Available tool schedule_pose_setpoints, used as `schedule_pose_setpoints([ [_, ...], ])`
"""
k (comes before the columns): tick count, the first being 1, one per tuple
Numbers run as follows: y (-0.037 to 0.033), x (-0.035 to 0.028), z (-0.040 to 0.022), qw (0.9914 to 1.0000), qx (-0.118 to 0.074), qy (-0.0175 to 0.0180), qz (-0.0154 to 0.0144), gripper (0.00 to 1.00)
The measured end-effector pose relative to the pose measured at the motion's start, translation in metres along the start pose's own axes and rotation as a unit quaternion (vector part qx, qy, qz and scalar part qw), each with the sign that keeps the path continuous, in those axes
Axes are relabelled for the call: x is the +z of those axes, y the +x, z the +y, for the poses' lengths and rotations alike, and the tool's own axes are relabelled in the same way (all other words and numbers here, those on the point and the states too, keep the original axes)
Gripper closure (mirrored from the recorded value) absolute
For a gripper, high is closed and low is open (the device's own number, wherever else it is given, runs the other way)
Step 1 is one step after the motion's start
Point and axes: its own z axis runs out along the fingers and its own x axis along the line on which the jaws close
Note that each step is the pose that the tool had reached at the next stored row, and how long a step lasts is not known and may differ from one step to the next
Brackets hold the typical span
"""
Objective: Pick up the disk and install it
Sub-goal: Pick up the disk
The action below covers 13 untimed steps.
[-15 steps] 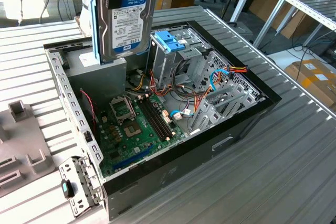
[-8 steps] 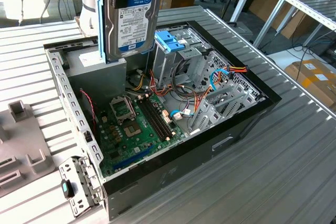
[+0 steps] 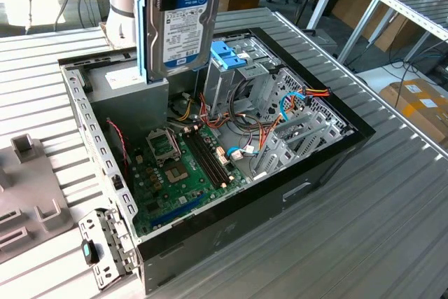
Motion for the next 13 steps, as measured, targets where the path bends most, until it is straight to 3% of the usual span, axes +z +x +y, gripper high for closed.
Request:
schedule_pose_setpoints([
  [13,0.0009,-0.0006,-0.0126,1.0,0.0,0.0,0.0001,0.63],
])
